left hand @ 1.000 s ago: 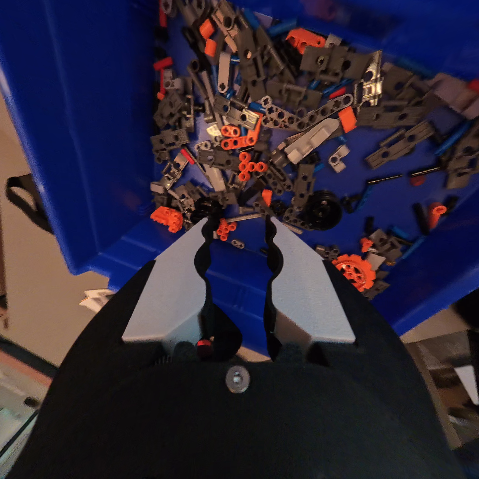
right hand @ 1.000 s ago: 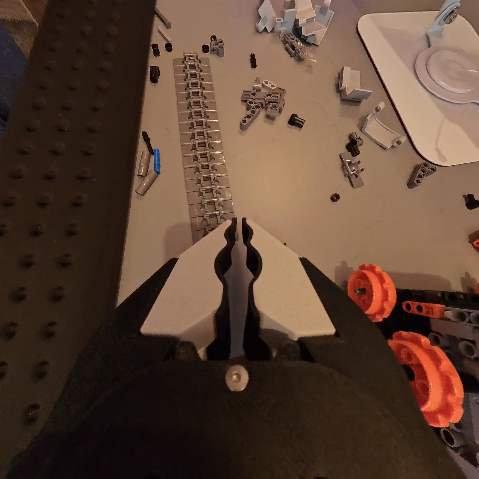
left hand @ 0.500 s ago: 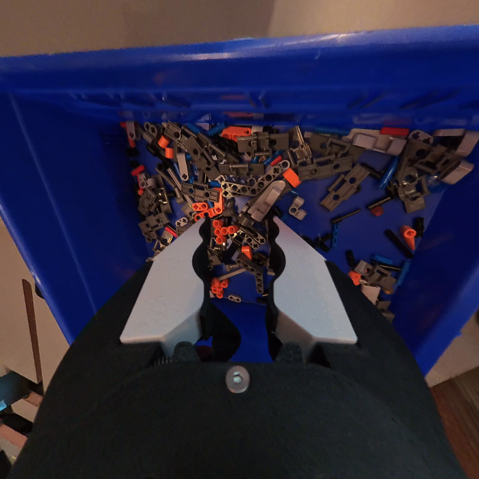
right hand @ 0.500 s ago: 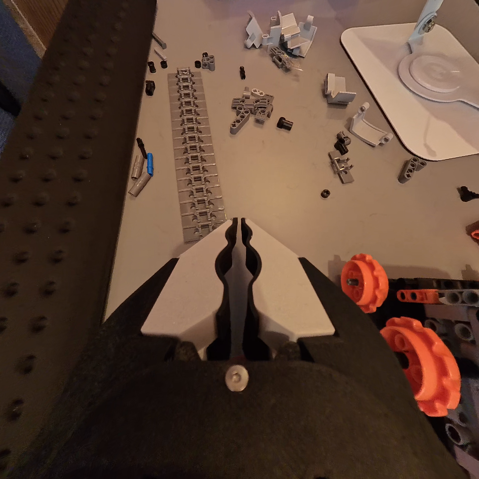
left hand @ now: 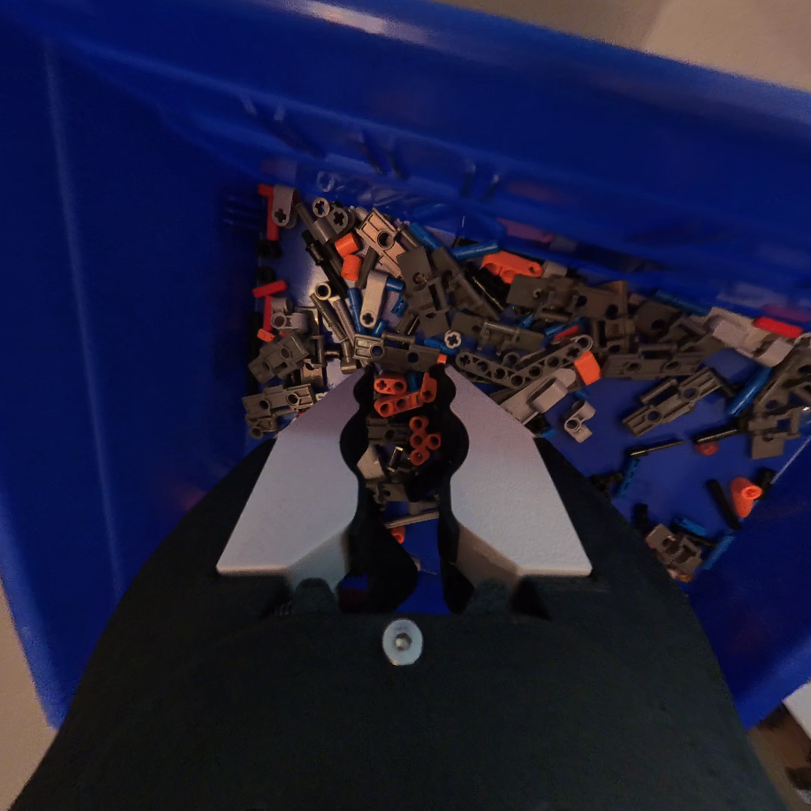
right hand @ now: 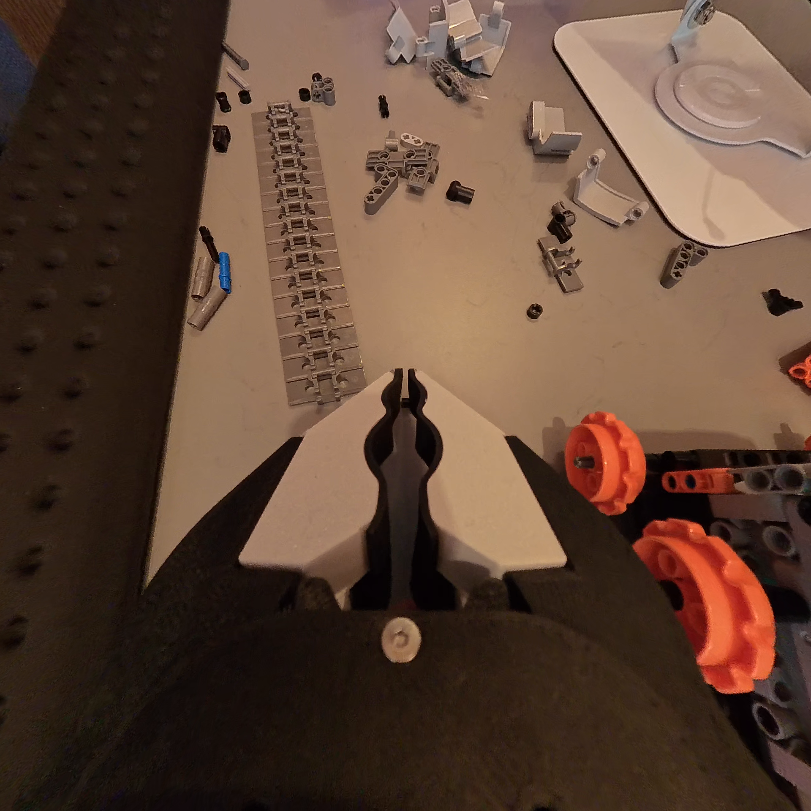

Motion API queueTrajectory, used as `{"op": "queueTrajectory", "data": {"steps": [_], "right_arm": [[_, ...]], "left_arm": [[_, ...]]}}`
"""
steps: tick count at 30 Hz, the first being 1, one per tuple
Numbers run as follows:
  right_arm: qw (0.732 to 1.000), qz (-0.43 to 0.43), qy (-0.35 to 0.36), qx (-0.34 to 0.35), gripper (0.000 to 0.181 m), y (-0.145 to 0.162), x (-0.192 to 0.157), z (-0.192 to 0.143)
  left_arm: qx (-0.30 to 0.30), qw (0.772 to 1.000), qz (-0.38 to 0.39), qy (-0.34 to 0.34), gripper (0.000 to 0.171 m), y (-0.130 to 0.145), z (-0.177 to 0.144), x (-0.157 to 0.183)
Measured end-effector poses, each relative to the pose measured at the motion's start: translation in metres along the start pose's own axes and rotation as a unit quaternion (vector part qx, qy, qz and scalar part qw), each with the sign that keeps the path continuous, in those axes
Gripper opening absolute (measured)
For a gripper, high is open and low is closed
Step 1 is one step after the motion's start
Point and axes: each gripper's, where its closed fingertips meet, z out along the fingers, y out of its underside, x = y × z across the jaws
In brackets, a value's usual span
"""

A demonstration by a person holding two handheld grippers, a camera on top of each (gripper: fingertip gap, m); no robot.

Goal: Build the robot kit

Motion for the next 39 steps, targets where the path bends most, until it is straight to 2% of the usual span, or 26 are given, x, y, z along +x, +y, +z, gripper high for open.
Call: {"op": "queueTrajectory", "data": {"steps": [4, 8, 10, 14, 16, 17, 21, 23, 25, 28, 29, 34, 36, 39], "right_arm": [[1.000, -0.003, -0.001, 0.000, 0.000, 0.000, -0.001, -0.001], [1.000, -0.008, -0.002, -0.001, 0.000, 0.000, -0.002, -0.001], [1.000, -0.010, -0.004, -0.001, 0.000, -0.001, -0.003, -0.002], [1.000, -0.014, -0.003, -0.001, 0.000, -0.001, -0.004, -0.003], [1.000, -0.014, -0.004, -0.002, 0.000, 0.000, -0.004, -0.004], [1.000, -0.014, -0.003, -0.001, 0.000, 0.000, -0.004, -0.004], [1.000, -0.013, -0.004, -0.002, 0.000, 0.000, -0.004, -0.005], [1.000, -0.014, -0.004, -0.004, 0.000, 0.000, -0.004, -0.004], [1.000, -0.014, -0.003, -0.005, 0.000, 0.001, -0.004, -0.004], [1.000, -0.015, -0.003, -0.005, 0.000, 0.001, -0.004, -0.004], [1.000, -0.015, -0.002, -0.004, 0.000, 0.000, -0.004, -0.004], [1.000, -0.015, -0.005, -0.005, 0.000, 0.001, -0.005, -0.005], [1.000, -0.016, -0.006, -0.004, 0.000, 0.001, -0.005, -0.005], [1.000, -0.017, -0.005, -0.004, 0.000, 0.000, -0.005, -0.005]], "left_arm": [[0.002, 0.999, -0.017, 0.028, 0.026, -0.002, 0.006, 0.007], [0.035, 0.997, -0.041, 0.046, 0.026, -0.014, 0.008, 0.006], [0.034, 0.998, -0.044, 0.023, 0.009, -0.014, 0.013, -0.001], [0.043, 0.998, -0.042, 0.023, 0.006, -0.015, 0.012, 0.000], [0.046, 0.997, -0.050, 0.026, 0.008, -0.015, 0.011, -0.001], [0.050, 0.997, -0.062, 0.022, 0.017, -0.016, 0.009, -0.004], [0.066, 0.994, -0.083, 0.008, 0.033, -0.022, 0.001, -0.014], [0.072, 0.993, -0.094, 0.004, 0.034, -0.026, 0.003, -0.018], [0.066, 0.993, -0.095, 0.001, 0.030, -0.028, 0.010, -0.018], [0.077, 0.992, -0.095, -0.012, 0.009, -0.033, 0.011, -0.021], [0.078, 0.992, -0.094, -0.010, 0.009, -0.033, 0.010, -0.020], [0.105, 0.990, -0.089, -0.025, 0.008, -0.034, -0.011, -0.024], [0.122, 0.988, -0.087, -0.029, 0.008, -0.035, -0.029, -0.023], [0.139, 0.989, -0.054, -0.015, 0.008, -0.037, -0.067, -0.004]]}}
